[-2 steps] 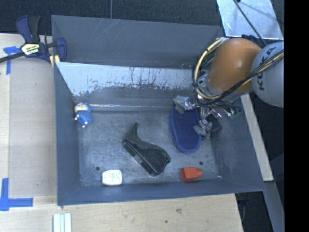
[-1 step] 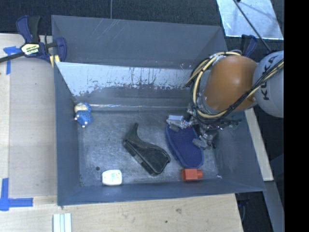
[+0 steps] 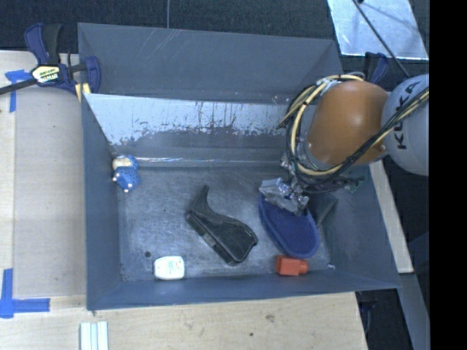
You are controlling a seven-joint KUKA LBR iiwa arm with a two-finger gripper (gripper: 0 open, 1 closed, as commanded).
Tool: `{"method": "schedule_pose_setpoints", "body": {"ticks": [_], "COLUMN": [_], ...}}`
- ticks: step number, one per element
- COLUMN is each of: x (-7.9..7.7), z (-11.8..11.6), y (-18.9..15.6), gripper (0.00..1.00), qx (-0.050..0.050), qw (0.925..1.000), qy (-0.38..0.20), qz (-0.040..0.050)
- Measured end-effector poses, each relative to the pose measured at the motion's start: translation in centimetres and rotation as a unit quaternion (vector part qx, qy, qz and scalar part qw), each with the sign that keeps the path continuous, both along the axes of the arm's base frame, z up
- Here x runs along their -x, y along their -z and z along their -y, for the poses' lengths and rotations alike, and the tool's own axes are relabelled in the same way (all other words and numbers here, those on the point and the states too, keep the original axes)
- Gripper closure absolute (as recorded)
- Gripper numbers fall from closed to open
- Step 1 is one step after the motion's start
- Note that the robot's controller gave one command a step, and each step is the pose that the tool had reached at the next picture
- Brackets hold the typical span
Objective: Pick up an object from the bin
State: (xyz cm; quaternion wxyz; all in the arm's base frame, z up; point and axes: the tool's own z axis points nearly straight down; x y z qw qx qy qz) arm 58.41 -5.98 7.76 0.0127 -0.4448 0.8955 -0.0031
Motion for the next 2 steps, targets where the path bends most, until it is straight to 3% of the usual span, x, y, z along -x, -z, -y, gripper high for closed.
{"method": "schedule_pose_setpoints", "body": {"ticks": [1, 2], "x": [-3.78, -3.68], "z": [-1.67, -1.62], "y": [-2.71, -2.60], "gripper": [1.00, 0.00], "qx": [0.003, 0.003], "qw": [0.9964, 0.9964], "qy": [-0.085, -0.084], "qz": [-0.0086, -0.0106]}}
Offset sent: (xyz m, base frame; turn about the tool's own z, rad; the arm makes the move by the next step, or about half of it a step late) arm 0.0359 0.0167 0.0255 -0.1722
